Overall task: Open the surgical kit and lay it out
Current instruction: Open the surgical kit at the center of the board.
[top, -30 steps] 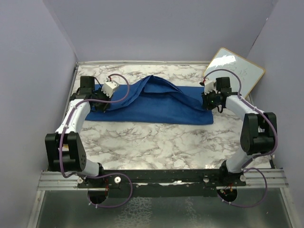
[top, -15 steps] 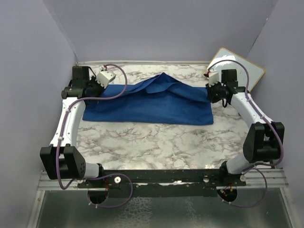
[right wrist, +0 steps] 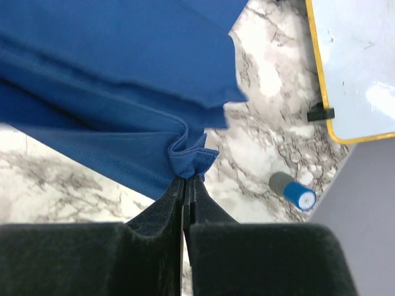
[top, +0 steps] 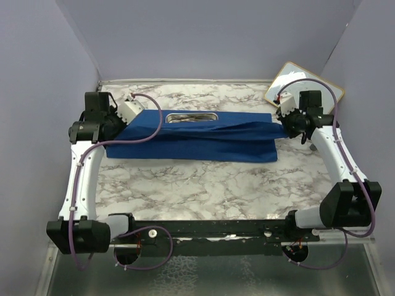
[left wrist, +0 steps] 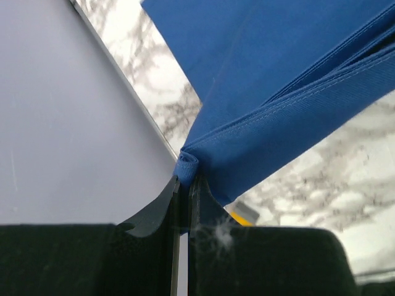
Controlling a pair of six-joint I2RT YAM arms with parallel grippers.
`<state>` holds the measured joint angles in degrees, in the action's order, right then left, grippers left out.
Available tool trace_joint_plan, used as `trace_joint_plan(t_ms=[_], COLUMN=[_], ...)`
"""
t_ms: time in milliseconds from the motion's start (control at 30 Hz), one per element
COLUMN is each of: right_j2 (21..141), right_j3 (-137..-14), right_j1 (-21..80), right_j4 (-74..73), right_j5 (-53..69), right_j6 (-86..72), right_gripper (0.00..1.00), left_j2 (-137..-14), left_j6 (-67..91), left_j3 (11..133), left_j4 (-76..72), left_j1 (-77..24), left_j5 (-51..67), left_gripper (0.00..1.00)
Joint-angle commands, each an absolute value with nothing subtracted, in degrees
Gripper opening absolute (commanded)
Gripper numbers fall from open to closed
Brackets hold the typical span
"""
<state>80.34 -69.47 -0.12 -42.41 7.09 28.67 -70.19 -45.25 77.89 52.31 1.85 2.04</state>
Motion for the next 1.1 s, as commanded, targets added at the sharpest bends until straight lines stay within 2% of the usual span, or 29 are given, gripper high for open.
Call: trace_joint_plan(t_ms=[0,300,567,700,1067], right_j2=[75.57,67.54,61.26,60.56,60.33], right_j3=[-68.61,-62.33,-58.80,-58.75,-52.41], right_j1=[-0.98,-0.99,-0.97,-0.97,-0.90], right_j4=[-51.12,-62.64,-74.35,-80.01,-80.60], right_j5=[0.75,0.05,5.59,8.54,5.04], right_j6=[35.23,43.68,50.39,51.77,50.75], right_gripper=[0.01,0.01,0.01,0.01,0.01], left_j2=[-63.20,-53.63,-50.22,-48.46,-49.72], left_j6=[-51.03,-55.26,-56.00,-56.24,-56.95], left_j3=[73.48,60.43,59.61,57.10,51.06], left_j4=[62.34,72.67,81.36,81.56,81.56], left_j1=[2.22,2.24,2.20,2.20,2.20], left_j5=[-6.87,-8.30,-3.17,-5.12,-3.69], left_gripper=[0.00,0.00,0.00,0.00,0.00])
